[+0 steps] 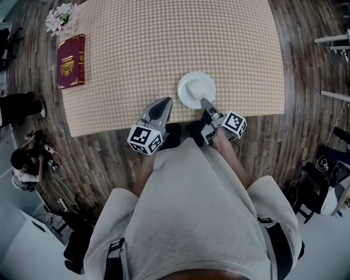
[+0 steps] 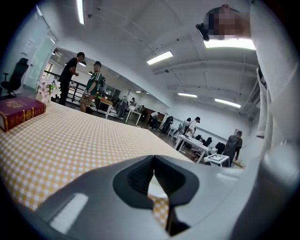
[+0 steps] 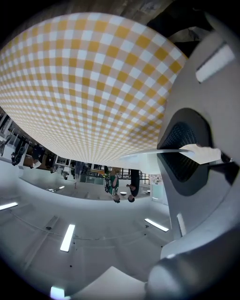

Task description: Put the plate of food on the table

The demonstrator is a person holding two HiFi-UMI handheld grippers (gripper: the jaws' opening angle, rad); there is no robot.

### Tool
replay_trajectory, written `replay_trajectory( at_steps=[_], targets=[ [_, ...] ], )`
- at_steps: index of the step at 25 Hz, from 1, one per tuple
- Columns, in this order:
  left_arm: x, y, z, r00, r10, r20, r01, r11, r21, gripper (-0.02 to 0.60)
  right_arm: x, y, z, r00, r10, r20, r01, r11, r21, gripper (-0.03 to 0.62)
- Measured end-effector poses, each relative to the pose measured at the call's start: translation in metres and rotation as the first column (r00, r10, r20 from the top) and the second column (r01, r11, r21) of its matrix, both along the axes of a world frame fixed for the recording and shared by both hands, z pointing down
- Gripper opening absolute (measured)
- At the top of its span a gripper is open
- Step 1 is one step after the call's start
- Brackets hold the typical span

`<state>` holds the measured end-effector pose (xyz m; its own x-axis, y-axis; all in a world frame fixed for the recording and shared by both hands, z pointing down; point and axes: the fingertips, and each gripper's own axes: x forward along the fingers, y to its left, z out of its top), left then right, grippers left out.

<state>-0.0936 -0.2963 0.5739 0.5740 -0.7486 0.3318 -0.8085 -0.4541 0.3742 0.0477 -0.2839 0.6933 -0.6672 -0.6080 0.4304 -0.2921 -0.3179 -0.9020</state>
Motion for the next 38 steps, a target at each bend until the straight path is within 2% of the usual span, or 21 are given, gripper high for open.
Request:
replay_trajectory(
  at_steps=[3,9,12,23,30,35,38],
  targets=[
    [-0.001,-0.002,0.008,1.0,0.008,-0.006,-0.008,1.0,-0.019,0.008,-0.006,-0.005,0.009,0.999,0.02,0.027,-0.02,1.0,0.0,0.014],
    [-0.006,-0.006,0.017,1.0,0.009,-0.02,-0.01,0.999,-0.041,0.008,-0.005,-0.007,0.023,0.999,0.035,-0.017,-0.036,0.998,-0.049,0.019],
    [-0.008,-0.008,0.019,1.0,0.004,-0.026,-0.005,0.999,-0.046,0.008,-0.006,-0.011,0.023,0.999,0.039,-0.018,-0.04,0.998,-0.04,0.022],
    [-0.017,-0.014,0.017,0.999,0.001,-0.049,-0.002,0.999,-0.037,0.008,-0.008,-0.006,0.028,0.983,0.004,-0.181,-0.033,0.987,-0.157,0.015],
    [-0.018,-0.019,0.009,0.998,0.015,-0.066,-0.015,1.0,-0.01,0.008,-0.009,0.0,0.034,0.952,-0.04,-0.304,-0.048,0.959,-0.279,0.049],
    [-0.019,-0.022,0.001,0.997,0.019,-0.074,-0.019,1.0,0.006,0.008,-0.003,0.011,0.036,0.89,-0.129,-0.438,-0.028,0.942,-0.335,0.092],
    [-0.024,-0.024,-0.003,0.997,0.016,-0.077,-0.015,1.0,0.015,0.008,-0.002,0.017,0.037,0.881,-0.134,-0.454,-0.049,0.928,-0.37,0.109]
  ],
)
